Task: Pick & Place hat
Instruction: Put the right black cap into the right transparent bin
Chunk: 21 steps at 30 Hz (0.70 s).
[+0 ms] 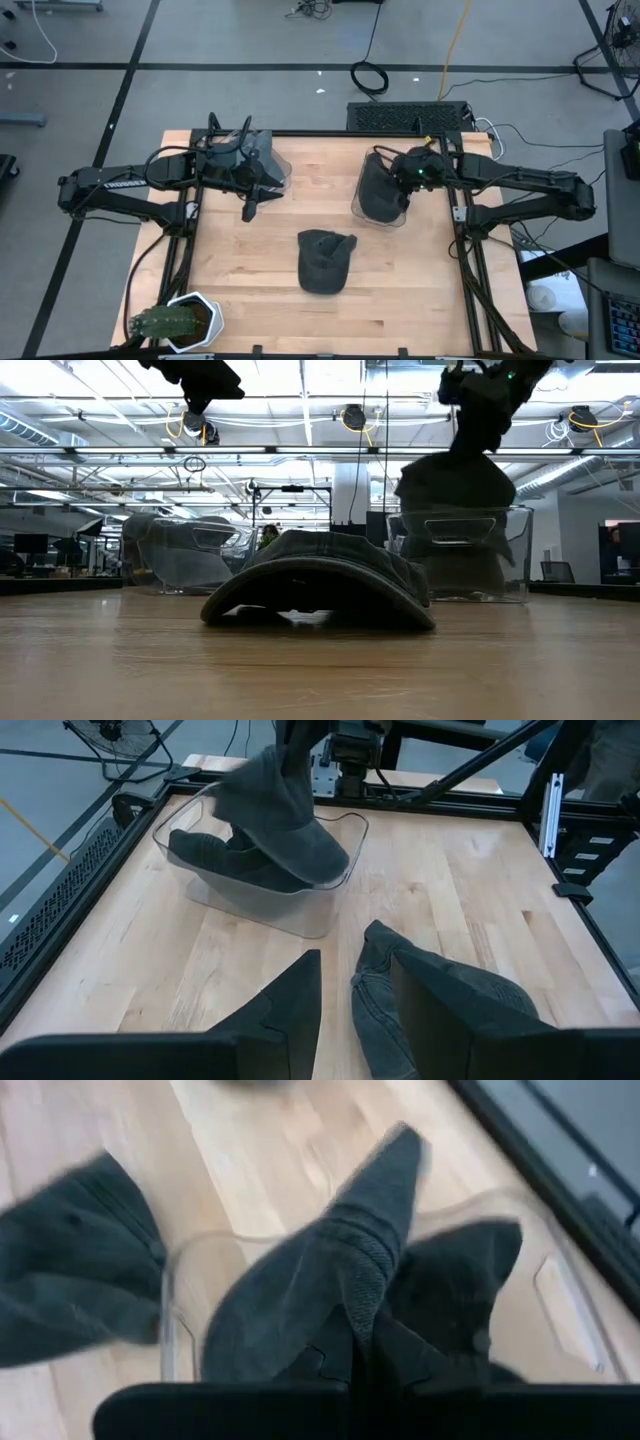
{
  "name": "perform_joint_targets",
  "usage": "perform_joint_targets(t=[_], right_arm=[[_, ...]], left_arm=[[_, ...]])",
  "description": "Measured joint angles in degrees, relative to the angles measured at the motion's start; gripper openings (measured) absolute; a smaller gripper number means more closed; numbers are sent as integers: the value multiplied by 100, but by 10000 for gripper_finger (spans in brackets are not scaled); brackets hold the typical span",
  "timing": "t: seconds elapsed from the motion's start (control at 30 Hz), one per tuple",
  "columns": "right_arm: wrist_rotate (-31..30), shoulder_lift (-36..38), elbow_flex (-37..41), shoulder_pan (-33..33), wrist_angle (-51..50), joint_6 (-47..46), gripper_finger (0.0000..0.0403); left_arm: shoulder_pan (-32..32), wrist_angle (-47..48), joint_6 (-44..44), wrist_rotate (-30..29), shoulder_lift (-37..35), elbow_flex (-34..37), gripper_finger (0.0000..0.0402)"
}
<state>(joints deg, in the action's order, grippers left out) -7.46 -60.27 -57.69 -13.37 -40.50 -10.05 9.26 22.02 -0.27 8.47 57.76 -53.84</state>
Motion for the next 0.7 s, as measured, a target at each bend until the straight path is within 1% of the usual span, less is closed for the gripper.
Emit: perform_joint_targets(t=[0.13,0.3,0.4,0.47,0.63,0.7], right_arm=[[-2,-263,54,2,-203,-126,0],[-1,-530,469,0,328,-123,0],[-174,-643,684,-2,635,-100,0],[-163,-678,791,-3,792,-123,0],[-173,-714,925,-4,877,-124,1],[-173,-712,948,-4,918,-118,10]], left_arm=[[-1,0,0,0,0,0,131],[-2,0,0,0,0,0,131],[-2,-1,0,0,0,0,131],[-2,-2,0,0,0,0,131],[-2,-1,0,0,0,0,131],[-2,-2,0,0,0,0,131]])
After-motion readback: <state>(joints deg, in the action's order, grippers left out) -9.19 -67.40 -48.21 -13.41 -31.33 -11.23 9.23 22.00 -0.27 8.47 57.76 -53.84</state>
